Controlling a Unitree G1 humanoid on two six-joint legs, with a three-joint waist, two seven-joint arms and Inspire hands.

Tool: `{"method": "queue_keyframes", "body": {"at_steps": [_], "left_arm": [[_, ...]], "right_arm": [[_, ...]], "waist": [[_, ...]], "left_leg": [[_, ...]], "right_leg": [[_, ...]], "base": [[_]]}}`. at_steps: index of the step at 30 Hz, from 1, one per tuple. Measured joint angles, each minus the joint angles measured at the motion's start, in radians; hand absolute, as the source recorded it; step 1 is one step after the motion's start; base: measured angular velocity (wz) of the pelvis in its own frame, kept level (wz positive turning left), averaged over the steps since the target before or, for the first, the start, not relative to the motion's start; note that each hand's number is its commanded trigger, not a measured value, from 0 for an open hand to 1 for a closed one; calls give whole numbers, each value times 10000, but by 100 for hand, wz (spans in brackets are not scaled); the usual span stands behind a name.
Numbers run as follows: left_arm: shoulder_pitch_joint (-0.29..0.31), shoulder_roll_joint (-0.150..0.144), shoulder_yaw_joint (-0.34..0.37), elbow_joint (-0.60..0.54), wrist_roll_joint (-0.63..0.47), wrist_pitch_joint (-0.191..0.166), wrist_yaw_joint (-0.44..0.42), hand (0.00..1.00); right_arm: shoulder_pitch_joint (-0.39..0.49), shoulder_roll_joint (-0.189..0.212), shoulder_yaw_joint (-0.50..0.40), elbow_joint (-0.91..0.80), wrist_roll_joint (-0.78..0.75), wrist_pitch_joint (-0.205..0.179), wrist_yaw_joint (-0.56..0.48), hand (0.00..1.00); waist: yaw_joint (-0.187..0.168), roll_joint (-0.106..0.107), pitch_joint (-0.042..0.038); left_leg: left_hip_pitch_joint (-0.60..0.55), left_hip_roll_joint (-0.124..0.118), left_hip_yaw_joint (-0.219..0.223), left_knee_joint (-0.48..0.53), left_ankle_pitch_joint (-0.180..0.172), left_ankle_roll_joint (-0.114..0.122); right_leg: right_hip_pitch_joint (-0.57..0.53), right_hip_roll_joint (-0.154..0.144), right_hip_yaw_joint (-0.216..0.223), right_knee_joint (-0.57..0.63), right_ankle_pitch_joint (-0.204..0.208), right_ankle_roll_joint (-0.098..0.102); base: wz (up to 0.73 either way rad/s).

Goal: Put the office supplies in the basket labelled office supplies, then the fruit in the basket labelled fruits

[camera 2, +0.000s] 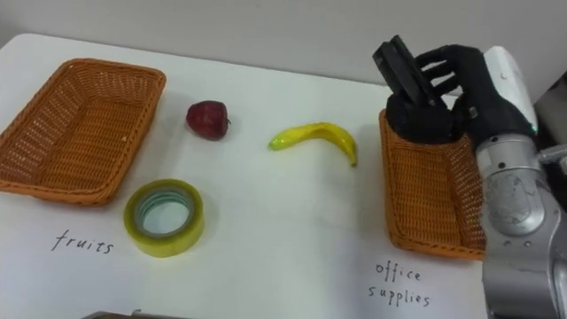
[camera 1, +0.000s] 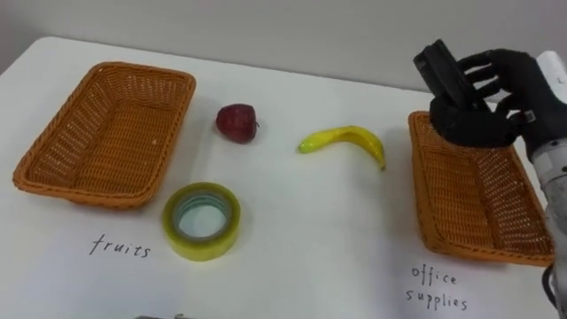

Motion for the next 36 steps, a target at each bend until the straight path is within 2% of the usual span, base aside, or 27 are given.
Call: {"method": "queue_keyframes", "body": {"at_steps": [2,6,11,16,23,35,36], "left_arm": [[22,-56,182,-2,56,1,-121,0],[20,-58,181,-55,78,5,-211,0],[110,-55,179,-59,60,11,-171,0],[142,-51,176,-61,84,-4,-125,0],[214,-9,174,-76,111,-11,-119,0],[351,-11,177,-516,96,195,-79,0],[352,-13,176,-534,96,198,-79,0]], "right_arm": [[0,-1,-37,1,125,-1,-114,100],[21,-17,-197,15,226,-7,-314,100],[82,-22,-314,357,256,-37,-701,100],[173,-42,-319,895,805,-155,-862,100],[279,-35,-282,2305,1071,-183,-967,100],[920,105,-271,2726,993,-183,-1123,100],[920,105,-271,2726,991,-183,-1123,72]], "waist": [[-72,57,-32],[-127,140,-5],[-319,247,-46],[-405,203,-22],[-275,64,-9],[-208,114,-8],[-207,115,-9]], "left_leg": [[9,-1,0,0,0,0],[19,13,14,3,1,-1],[45,13,34,26,2,-1],[146,19,19,5,2,-2],[178,12,82,-14,1,-1],[182,13,40,6,2,-1],[182,13,40,8,2,-1]], "right_leg": [[3,-2,-3,0,0,1],[4,7,31,-4,0,0],[28,1,39,-2,0,0],[97,5,66,4,0,0],[95,7,133,24,1,1],[163,-6,26,0,1,1],[164,-6,24,0,1,1]], "base": [[0],[0],[0],[0],[-2],[1],[0]]}}
